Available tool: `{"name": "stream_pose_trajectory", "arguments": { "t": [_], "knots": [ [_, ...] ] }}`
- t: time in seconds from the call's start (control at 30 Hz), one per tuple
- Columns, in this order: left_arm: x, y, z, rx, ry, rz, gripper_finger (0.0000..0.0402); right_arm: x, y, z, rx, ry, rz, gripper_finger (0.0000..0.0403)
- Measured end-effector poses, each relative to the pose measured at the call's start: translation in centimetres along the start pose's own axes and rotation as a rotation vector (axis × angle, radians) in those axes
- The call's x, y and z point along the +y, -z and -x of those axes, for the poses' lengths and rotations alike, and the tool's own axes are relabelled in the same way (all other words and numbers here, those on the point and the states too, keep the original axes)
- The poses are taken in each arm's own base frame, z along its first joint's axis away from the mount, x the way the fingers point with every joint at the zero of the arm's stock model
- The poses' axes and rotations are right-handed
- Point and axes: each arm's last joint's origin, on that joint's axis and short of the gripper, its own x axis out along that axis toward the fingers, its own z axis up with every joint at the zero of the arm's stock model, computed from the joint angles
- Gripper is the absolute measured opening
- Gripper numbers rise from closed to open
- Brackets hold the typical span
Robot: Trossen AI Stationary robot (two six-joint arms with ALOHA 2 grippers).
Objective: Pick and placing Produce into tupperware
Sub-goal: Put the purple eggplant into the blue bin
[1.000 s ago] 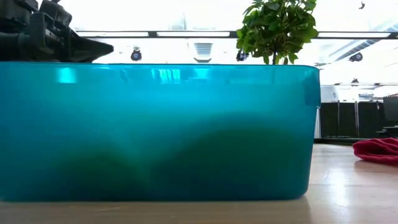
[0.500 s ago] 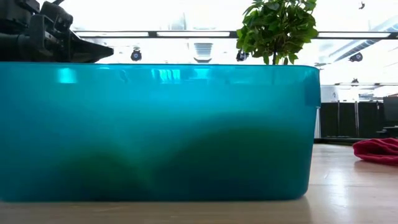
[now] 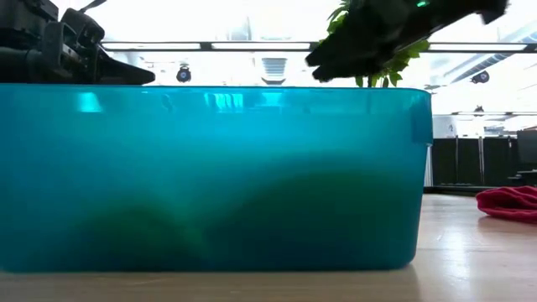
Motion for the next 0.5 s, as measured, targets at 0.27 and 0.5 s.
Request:
{"name": "stream_pose_trajectory", "arguments": {
  "t": [0.27, 0.5],
  "knots": [
    [0.0, 0.0, 0.0, -0.001, 0.0, -0.002, 0.0, -0.2, -0.2, -6.5, 0.232, -0.015, 0.095, 0.0367],
    [0.0, 0.0, 0.0, -0.001, -0.006, -0.003, 0.0, -0.3, -0.4, -11.4, 0.323, -0.154, 0.203, 0.0368]
  ]
}}
